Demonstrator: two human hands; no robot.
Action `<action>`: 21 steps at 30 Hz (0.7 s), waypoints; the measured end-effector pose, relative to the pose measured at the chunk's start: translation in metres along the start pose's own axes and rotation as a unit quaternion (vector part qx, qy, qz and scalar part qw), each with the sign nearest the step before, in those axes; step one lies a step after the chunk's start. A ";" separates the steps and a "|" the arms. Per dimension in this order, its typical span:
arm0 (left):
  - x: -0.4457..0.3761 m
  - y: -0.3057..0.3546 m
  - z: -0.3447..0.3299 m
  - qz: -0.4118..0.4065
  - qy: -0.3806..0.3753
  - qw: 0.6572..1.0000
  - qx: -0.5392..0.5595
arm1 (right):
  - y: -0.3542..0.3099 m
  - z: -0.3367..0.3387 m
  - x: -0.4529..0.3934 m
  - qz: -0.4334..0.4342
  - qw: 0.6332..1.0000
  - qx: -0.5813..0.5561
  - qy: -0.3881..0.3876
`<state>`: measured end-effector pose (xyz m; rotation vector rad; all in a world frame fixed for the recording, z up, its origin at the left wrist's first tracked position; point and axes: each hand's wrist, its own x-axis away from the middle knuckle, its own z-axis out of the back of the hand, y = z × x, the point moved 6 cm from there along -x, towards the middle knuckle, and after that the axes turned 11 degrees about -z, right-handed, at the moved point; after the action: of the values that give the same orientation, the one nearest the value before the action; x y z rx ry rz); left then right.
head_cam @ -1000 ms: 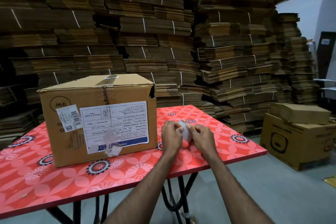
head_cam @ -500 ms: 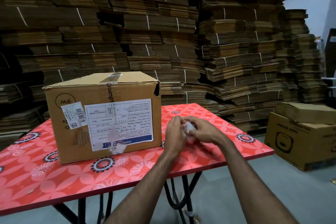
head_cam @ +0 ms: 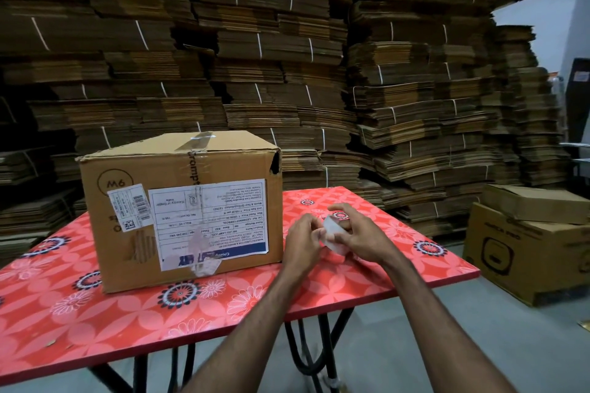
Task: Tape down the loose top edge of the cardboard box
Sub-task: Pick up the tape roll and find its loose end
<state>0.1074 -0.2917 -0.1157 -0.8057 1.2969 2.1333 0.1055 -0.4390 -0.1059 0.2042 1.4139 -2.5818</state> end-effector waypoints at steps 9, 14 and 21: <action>0.004 -0.008 0.006 0.072 -0.010 0.997 0.006 | -0.001 -0.005 0.000 0.006 0.998 0.042 0.051; 0.011 -0.011 0.011 0.093 0.004 0.995 -0.026 | 0.002 -0.012 0.003 0.038 0.984 0.157 0.080; 0.015 -0.012 0.015 0.098 -0.014 0.993 -0.061 | 0.003 -0.015 0.003 0.027 0.976 0.202 0.076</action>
<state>0.1020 -0.2716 -0.1284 -0.7191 1.2865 2.3894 0.1034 -0.4279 -0.1170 0.4995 0.8893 -2.8311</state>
